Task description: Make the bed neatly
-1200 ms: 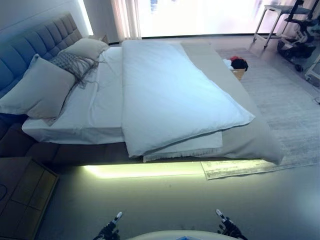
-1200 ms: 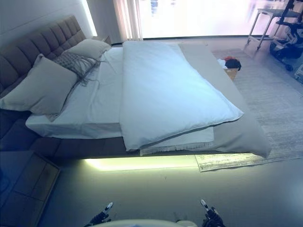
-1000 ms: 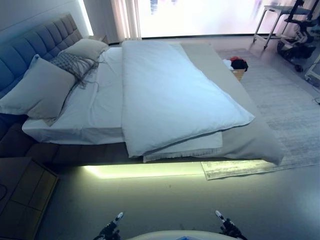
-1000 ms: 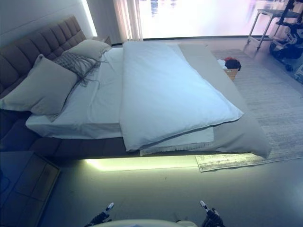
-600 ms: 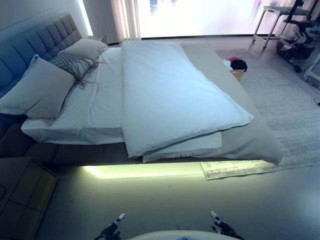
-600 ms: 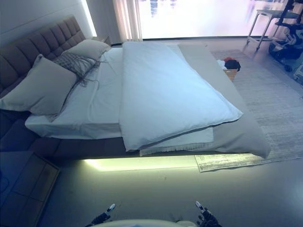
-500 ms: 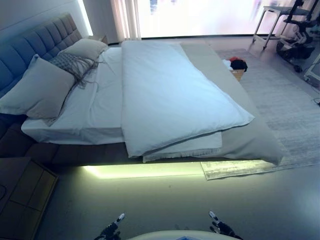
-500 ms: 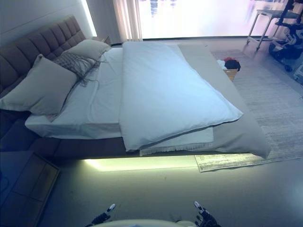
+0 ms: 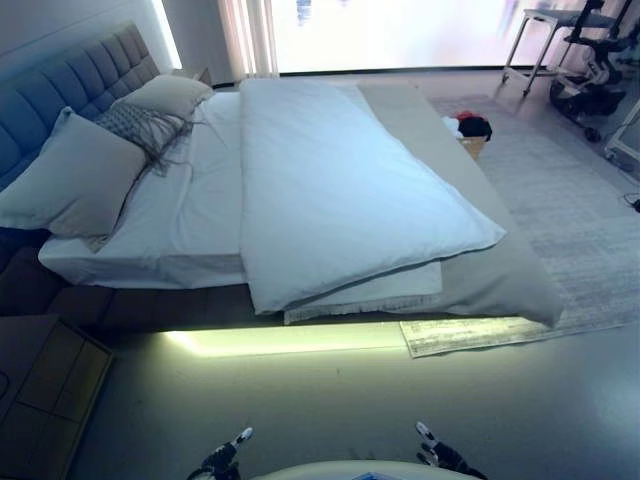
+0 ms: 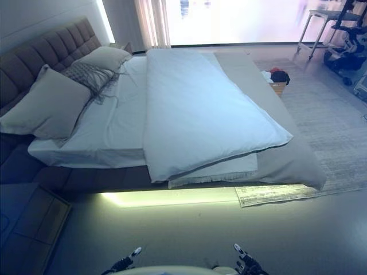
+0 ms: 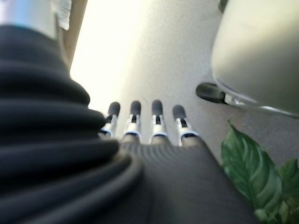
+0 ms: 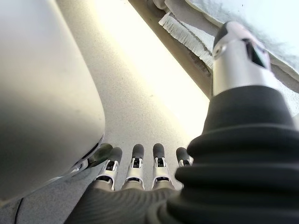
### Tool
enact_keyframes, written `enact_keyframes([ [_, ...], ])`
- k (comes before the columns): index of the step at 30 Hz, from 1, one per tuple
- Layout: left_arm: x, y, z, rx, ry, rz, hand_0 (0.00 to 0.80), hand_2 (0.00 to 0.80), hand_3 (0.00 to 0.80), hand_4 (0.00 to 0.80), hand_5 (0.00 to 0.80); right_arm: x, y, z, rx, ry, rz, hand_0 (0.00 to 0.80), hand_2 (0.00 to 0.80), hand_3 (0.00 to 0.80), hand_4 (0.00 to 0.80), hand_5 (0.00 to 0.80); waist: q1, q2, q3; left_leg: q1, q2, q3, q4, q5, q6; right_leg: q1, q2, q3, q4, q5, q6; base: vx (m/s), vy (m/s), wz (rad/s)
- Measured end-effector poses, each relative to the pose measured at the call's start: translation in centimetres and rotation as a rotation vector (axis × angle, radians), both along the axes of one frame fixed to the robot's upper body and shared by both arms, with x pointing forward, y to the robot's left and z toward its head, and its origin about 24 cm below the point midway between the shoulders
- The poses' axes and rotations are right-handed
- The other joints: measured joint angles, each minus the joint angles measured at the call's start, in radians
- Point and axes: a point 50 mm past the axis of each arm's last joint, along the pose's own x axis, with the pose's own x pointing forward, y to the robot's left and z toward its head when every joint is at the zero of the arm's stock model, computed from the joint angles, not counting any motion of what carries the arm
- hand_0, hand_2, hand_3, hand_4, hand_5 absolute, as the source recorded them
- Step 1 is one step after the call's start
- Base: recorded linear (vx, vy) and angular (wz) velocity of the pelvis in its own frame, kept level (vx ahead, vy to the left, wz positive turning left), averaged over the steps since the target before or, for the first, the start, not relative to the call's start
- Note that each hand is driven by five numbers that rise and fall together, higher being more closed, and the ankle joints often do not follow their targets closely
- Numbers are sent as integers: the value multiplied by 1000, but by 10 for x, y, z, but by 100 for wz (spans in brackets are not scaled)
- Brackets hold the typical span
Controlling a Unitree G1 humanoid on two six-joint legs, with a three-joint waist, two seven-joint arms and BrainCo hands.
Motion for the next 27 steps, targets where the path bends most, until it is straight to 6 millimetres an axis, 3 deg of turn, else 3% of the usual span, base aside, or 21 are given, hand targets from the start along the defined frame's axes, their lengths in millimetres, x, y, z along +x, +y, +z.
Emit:
enact_keyframes([
  [11,6,4,1,34,-3,11,0,0,0,0,0,10,4,1,21,-21,-31,0,0,0,0,0,1,-11,23,-7,8,6,51,-21,-2,-1,2,4,8,-7,-4,35,-117,-2],
  [13,8,8,2,55,1,30,0,0,0,0,0,21,5,3,27,-41,-21,0,0,0,0,0,6,-4,56,-53,26,11,172,-68,-18,-20,11,-2,59,-26,-17,26,-126,-26],
  [14,10,12,3,64,-7,65,0,0,0,0,0,31,8,4,37,-49,-13,0,0,0,0,0,34,-18,76,-116,32,19,313,-102,-56,-88,7,-28,211,-92,-37,95,-53,-72],
  [15,13,21,5,81,-21,102,0,0,0,0,0,35,15,3,55,-43,-9,0,0,0,0,0,52,-51,95,-204,29,27,487,-97,-80,-150,-12,-19,315,-158,-61,124,14,-46],
  [16,8,26,5,85,-4,162,0,0,0,0,0,37,16,3,51,-42,-3,0,0,0,0,0,49,-61,99,-310,32,-6,655,-44,-112,-132,-15,-16,288,-161,-68,230,57,-17],
  [17,9,26,5,87,-1,175,0,0,0,0,0,33,13,3,41,-18,-6,0,0,0,0,0,51,-77,105,-357,22,-15,710,-18,-108,-118,-24,6,259,-149,-87,346,109,9],
  [19,-1,19,2,70,23,180,0,0,0,0,0,25,2,2,11,23,-9,0,0,0,0,0,80,-66,114,-373,-14,5,571,-8,-94,-67,-24,35,164,-143,-75,431,173,-30],
  [20,-8,10,-1,49,42,184,0,0,0,0,0,22,-4,3,-5,42,-8,0,0,0,0,0,91,-34,114,-349,-13,13,381,10,-76,-15,13,53,67,-162,-34,416,203,-34],
  [21,-10,-1,-3,23,51,189,0,0,0,0,0,25,-16,6,-34,46,-6,0,0,0,0,0,99,54,124,-351,62,-3,240,20,-74,-39,87,54,201,-174,-71,403,182,-26],
  [22,-7,5,-1,35,36,190,0,0,0,0,0,24,-11,4,-21,52,1,0,0,0,0,0,106,28,131,-368,64,-5,164,43,-90,-36,66,82,315,-239,-79,400,173,8],
  [23,-6,1,-2,23,37,198,0,0,0,0,0,22,-13,4,-22,55,-1,0,0,0,0,0,91,65,149,-357,107,-32,30,83,-96,-10,113,88,288,-272,-108,316,141,-6],
  [24,-8,1,-2,16,41,198,0,0,0,0,0,16,-12,3,-15,63,-4,0,0,0,0,0,118,51,150,-378,113,-27,2,101,-93,-23,107,100,305,-275,-122,265,151,-41],
  [25,-11,0,-3,16,49,200,0,0,0,0,0,9,-10,1,-3,75,-18,0,0,0,0,0,149,21,150,-399,113,-16,46,107,-93,-25,77,107,296,-276,-125,299,205,-96],
  [27,-14,8,-2,31,55,238,0,0,0,0,0,2,-8,0,7,86,-24,0,0,0,0,0,159,-22,148,-413,99,6,114,115,-74,36,25,107,218,-260,-101,326,226,-60],
])
